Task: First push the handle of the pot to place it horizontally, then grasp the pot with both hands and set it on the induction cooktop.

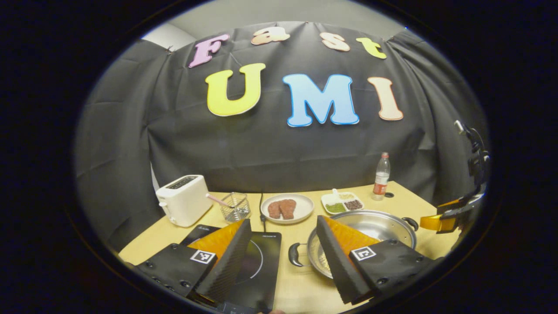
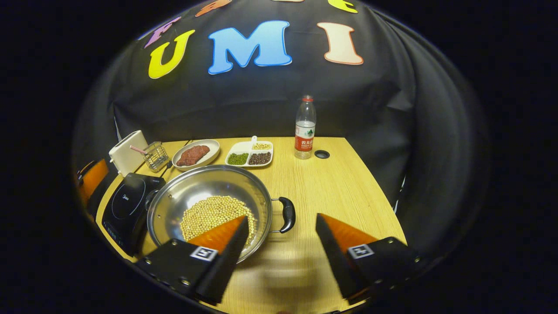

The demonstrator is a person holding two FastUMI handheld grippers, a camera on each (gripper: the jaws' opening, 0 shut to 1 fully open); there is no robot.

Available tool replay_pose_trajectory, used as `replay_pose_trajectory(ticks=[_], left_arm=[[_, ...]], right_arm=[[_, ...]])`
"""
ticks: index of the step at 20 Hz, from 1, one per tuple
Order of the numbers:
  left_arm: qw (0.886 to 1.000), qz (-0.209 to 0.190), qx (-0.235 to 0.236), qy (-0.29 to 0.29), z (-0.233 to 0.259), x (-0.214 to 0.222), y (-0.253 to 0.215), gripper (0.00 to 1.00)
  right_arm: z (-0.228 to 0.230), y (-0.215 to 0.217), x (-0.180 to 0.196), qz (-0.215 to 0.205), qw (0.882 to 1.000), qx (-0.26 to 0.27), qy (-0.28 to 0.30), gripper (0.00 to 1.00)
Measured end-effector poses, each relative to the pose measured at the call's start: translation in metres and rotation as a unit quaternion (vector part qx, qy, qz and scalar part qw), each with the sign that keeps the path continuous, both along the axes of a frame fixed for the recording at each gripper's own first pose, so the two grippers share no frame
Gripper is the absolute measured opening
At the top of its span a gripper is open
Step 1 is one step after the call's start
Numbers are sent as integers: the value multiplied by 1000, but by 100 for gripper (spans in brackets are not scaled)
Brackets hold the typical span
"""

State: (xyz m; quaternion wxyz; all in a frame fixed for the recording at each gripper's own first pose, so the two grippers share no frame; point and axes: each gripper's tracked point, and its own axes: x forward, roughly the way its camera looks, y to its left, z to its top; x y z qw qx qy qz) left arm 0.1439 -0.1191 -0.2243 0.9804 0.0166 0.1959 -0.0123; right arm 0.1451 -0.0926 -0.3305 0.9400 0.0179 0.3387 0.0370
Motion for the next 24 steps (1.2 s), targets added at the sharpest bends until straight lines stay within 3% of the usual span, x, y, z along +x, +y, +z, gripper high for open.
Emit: replay_pose_trajectory(ticks=[1,13,24], left_arm=[[1000,-5,0,9,-8,3,-2,97],[991,-39,-18,123,-115,27,-31,98],[980,-46,-22,190,-173,35,-45,100]], right_arm=[[0,2,1,0,1000,-4,-6,99],[-16,7,20,-10,1000,-8,6,97],[-56,16,32,-10,999,-8,52,97]])
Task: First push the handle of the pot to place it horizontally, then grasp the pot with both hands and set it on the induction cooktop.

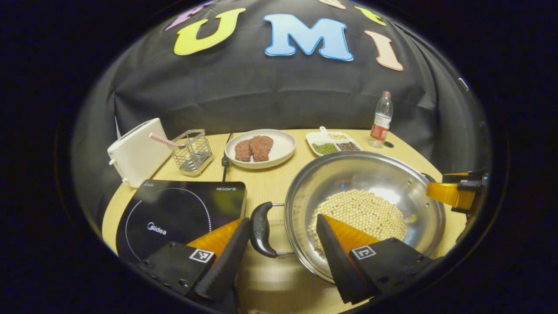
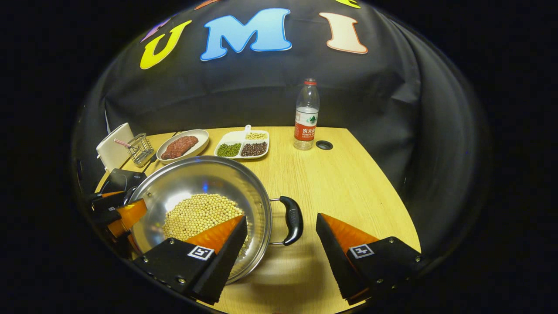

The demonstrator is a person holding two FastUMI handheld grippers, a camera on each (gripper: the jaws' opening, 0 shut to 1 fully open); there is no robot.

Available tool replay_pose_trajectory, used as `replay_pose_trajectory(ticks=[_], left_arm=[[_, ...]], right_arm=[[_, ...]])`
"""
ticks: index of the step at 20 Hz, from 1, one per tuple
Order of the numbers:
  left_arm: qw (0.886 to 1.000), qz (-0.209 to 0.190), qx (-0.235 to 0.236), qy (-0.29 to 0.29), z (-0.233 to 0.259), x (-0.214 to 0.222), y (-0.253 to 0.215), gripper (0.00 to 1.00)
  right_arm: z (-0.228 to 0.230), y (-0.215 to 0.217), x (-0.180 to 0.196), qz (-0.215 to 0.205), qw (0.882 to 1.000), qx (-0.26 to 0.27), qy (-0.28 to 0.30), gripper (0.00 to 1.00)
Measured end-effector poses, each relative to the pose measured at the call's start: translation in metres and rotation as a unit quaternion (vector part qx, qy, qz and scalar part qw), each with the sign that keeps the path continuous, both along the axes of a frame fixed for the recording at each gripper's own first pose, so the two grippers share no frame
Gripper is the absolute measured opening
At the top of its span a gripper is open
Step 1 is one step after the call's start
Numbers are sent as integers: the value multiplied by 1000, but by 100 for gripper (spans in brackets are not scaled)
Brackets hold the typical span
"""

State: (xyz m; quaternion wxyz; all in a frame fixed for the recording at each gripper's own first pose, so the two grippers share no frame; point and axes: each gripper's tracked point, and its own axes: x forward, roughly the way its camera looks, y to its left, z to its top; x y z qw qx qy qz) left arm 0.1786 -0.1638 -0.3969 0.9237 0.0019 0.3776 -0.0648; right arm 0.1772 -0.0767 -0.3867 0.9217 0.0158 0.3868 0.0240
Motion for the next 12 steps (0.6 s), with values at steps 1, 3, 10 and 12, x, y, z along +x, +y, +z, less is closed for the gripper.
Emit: replay_pose_trajectory(ticks=[1,3,10,12], left_arm=[[1000,2,2,7,-1,-3,1,99],[1000,6,3,15,-5,-3,1,99],[1000,21,18,7,-8,6,6,87],[999,28,25,9,-10,6,11,80]], right_arm=[[-6,0,1,2,1000,-2,6,97],[-15,3,2,7,1000,-2,18,96],[-24,-3,7,-5,1000,4,27,64],[-26,-3,8,-7,1000,5,27,61]])
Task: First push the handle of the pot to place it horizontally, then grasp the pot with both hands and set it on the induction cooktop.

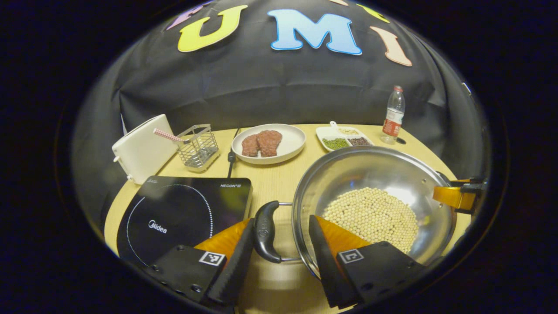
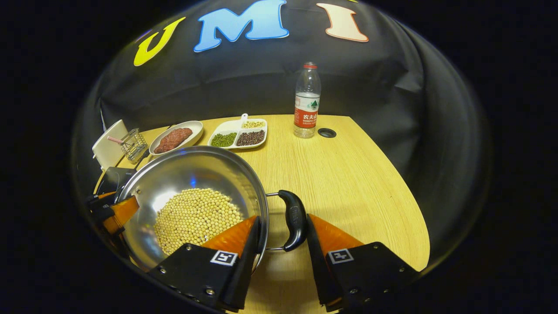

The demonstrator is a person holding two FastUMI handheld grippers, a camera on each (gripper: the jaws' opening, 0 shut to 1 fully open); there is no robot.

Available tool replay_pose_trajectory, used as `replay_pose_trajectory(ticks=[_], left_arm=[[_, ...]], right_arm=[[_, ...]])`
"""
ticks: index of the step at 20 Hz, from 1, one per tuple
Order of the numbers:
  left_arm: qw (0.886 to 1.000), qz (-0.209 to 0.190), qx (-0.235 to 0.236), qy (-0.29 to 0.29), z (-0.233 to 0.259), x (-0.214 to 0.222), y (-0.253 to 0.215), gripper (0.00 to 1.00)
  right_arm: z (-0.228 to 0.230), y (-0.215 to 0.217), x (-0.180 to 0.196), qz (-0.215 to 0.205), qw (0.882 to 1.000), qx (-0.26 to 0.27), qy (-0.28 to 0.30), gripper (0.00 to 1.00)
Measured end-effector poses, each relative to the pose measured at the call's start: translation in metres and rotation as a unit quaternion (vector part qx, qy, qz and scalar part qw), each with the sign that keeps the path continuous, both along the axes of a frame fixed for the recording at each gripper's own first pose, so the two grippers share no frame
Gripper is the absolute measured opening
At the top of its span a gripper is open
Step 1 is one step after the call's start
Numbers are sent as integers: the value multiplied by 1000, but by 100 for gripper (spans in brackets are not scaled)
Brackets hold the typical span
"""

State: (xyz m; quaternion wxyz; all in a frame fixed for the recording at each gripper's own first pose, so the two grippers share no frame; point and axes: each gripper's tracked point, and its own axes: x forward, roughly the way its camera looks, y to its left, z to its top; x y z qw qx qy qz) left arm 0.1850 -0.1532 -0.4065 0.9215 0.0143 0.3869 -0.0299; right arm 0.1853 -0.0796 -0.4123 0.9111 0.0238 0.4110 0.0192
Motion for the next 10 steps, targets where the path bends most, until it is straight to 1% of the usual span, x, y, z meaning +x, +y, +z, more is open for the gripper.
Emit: replay_pose_trajectory(ticks=[1,2,3,4,5,6,8,9,10], left_arm=[[1000,7,-4,-3,2,1,0,80],[1000,13,-7,-4,3,1,0,68],[1000,18,-10,-4,3,2,0,71],[1000,20,-10,-6,4,1,0,64],[1000,21,-9,-7,2,2,0,68],[1000,22,-10,-7,2,1,-1,66],[999,27,-16,-3,4,-2,-2,66],[999,32,-19,-5,7,-5,-2,70],[999,37,-21,-8,12,-8,-2,66]], right_arm=[[0,0,1,-3,1000,1,0,61],[1,0,-1,-2,1000,-1,1,58],[1,1,-1,-5,1000,-2,-3,57],[1,1,-1,-3,1000,-6,-1,52],[2,0,-1,0,1000,-11,-2,52],[3,0,-2,1,1000,-13,-2,52],[6,-2,-4,5,1000,-17,-2,52],[9,-3,-6,4,1000,-18,-3,52],[15,-3,-9,5,1000,-19,-6,52]])
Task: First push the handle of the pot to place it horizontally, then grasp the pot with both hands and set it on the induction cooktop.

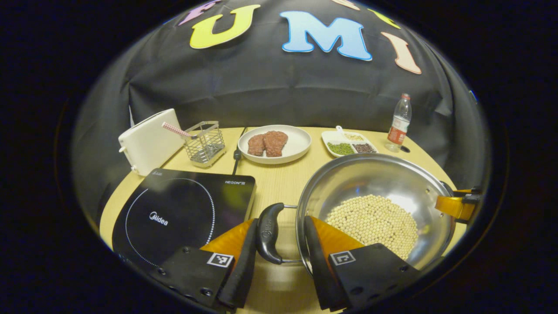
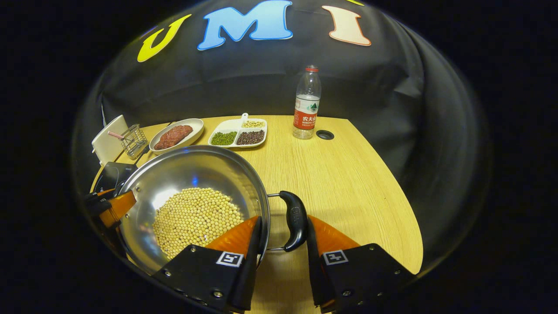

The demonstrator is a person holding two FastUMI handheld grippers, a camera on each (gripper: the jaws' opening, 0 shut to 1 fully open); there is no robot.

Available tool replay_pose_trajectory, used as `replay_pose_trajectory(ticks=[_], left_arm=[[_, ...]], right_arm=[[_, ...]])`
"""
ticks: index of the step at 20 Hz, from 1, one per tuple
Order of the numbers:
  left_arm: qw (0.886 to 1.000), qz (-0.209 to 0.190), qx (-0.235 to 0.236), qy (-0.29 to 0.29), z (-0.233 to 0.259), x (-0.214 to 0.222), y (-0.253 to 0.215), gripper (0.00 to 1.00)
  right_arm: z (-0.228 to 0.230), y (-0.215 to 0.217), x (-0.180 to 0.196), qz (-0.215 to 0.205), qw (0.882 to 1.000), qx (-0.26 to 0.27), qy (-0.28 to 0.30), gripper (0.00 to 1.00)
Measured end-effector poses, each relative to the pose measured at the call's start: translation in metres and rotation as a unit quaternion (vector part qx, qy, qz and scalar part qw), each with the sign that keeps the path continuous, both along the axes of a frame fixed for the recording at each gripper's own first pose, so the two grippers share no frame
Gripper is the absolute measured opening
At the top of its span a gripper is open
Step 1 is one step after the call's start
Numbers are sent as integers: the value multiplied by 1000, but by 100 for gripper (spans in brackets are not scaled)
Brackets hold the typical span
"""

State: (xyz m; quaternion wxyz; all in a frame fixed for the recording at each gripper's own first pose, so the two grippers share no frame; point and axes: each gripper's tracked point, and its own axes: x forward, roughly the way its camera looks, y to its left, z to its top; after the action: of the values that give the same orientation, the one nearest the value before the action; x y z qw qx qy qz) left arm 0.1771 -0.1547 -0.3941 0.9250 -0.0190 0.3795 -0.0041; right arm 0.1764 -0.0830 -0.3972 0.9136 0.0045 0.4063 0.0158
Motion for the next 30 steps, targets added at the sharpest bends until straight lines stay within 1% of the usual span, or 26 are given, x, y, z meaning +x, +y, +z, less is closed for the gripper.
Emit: replay_pose_trajectory(ticks=[1,2,3,5,6,7,11,12,13,14,15,16,17,23,29,30], left_arm=[[1000,3,0,-7,7,-2,1,66],[1000,5,1,-12,13,-4,3,70],[1000,5,1,-15,19,-7,4,62],[1000,6,1,-23,29,-12,10,62],[1000,4,2,-27,35,-14,15,66],[1000,2,1,-31,40,-17,21,66],[999,-6,-4,-47,60,-20,52,66],[999,-9,-5,-47,63,-19,61,62],[999,-12,-4,-48,69,-21,71,66],[999,-14,-4,-49,71,-21,81,66],[999,-15,-3,-49,72,-21,90,62],[999,-16,-5,-48,73,-21,98,62],[999,-18,-6,-48,74,-23,107,66],[998,-23,-8,-51,73,-23,161,66],[998,-28,-10,-53,67,-18,212,66],[998,-30,-9,-53,66,-19,222,62]], right_arm=[[6,0,-2,4,1000,-2,-6,52],[12,0,-4,9,1000,-6,-11,52],[17,1,-6,12,1000,-6,-16,52],[26,5,-10,11,1000,1,-18,52],[31,7,-14,7,1000,3,-15,52],[36,11,-18,4,1000,2,-13,52],[61,39,-35,-6,1000,-3,-27,52],[65,46,-39,-10,1000,-4,-28,52],[67,55,-41,-13,999,-4,-29,52],[70,63,-45,-15,999,-3,-28,52],[69,74,-51,-18,999,-2,-28,52],[75,79,-50,-20,999,-1,-27,52],[78,86,-52,-22,999,-2,-29,52],[83,135,-63,-27,999,-4,-34,52],[91,181,-64,-32,999,-6,-36,52],[92,189,-64,-31,999,-5,-36,52]])
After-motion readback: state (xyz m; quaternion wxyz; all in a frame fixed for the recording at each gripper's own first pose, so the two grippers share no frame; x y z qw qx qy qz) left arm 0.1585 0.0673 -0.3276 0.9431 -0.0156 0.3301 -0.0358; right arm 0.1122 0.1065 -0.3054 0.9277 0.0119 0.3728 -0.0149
